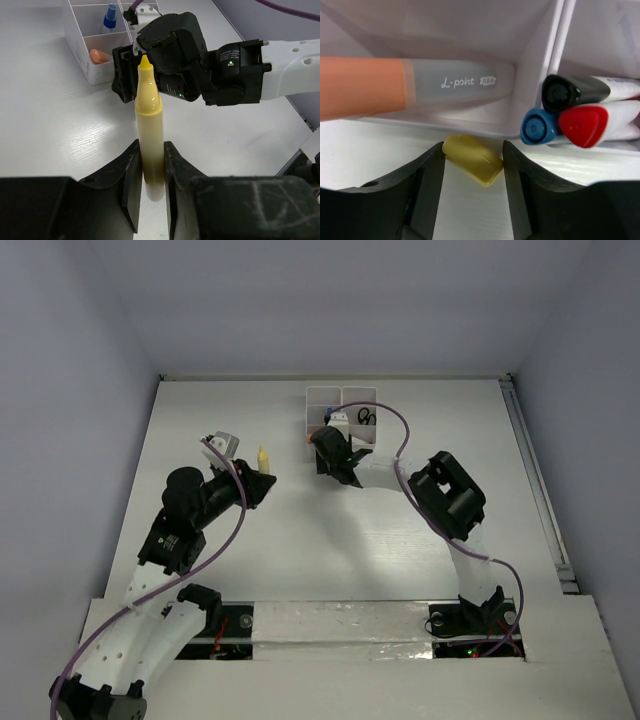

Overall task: Sort the stationery into containers
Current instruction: Move the pen cap to the center of the board.

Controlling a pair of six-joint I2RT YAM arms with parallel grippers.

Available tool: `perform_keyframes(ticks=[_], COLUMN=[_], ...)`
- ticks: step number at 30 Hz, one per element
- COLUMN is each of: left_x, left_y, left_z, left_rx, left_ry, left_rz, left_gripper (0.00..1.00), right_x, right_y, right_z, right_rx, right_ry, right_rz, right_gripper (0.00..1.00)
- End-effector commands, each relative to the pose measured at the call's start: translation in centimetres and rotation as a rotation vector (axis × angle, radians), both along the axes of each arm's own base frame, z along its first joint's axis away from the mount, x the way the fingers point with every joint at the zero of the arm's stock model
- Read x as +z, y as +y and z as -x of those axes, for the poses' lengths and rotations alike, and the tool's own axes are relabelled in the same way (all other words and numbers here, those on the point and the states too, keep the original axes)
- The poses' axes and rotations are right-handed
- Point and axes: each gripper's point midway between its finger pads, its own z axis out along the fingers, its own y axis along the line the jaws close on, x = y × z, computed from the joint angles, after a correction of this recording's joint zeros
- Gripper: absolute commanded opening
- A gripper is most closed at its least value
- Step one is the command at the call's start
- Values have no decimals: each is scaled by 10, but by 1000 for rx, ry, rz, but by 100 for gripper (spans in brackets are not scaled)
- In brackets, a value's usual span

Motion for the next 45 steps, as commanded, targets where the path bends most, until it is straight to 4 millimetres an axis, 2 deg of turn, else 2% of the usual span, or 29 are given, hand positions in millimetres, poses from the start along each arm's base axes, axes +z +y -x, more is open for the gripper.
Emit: perform_keyframes(ticks=[1,4,5,6,7,9,10,11,12,13,14,17,18,20,23,25,27,28,31,35,36,38,41,45], left_x=[20,20,19,20,19,19,19,19,20,20,19,20,20,20,19,18,17,16,15,17,16,15,13,12], left_y=[-2,-1,-1,-1,-1,-2,-2,0,0,0,0,3,3,5,4,4,4,4,5,9,9,8,10,10], left_z=[-1,-1,-2,-2,-2,-2,-2,-3,-3,-3,-3,-4,-4,-5,-6,-7,-8,-8,-8,-10,-11,-11,-13,-13], left_rx=[-12,-9,-9,-9,-9,-11,-11,-2,-1,-3,-3,6,6,14,14,16,14,14,20,43,42,39,46,48], left_ry=[-58,-57,-55,-57,-55,-54,-54,-55,-56,-56,-54,-59,-59,-57,-53,-50,-45,-40,-39,-49,-44,-40,-32,-31], left_rz=[19,18,17,18,17,17,17,17,19,19,18,20,20,20,18,17,17,15,14,14,13,12,10,9], left_gripper=[0,0,0,0,0,0,0,0,0,0,0,0,0,0,0,0,0,0,0,0,0,0,0,0], right_x=[-21,-19,-13,-21,-12,-7,-5,-3,1,1,1,-11,-21,-31,-36,-26,-14,3,30,43,39,32,24,11], right_y=[-3,-2,5,0,6,15,14,24,24,29,31,33,31,22,13,10,8,9,13,27,31,33,46,48], right_z=[-3,0,-1,8,14,27,41,55,61,82,90,115,124,127,126,124,122,120,130,157,167,175,191,185], right_rx=[-15,11,49,71,113,212,260,351,379,457,490,516,523,513,487,476,460,461,474,528,546,537,566,524], right_ry=[24,8,-19,-1,-17,-26,-22,-13,-14,9,15,99,133,144,146,134,110,79,52,73,88,119,170,188], right_rz=[21,8,-26,-16,-29,-36,-35,-44,-51,-68,-64,-56,-28,6,44,54,49,29,-38,-116,-120,-143,-230,-224], right_gripper=[48,43,42,41,40,39,39,39,39,39,39,42,45,46,59,70,76,79,80,83,83,84,86,86])
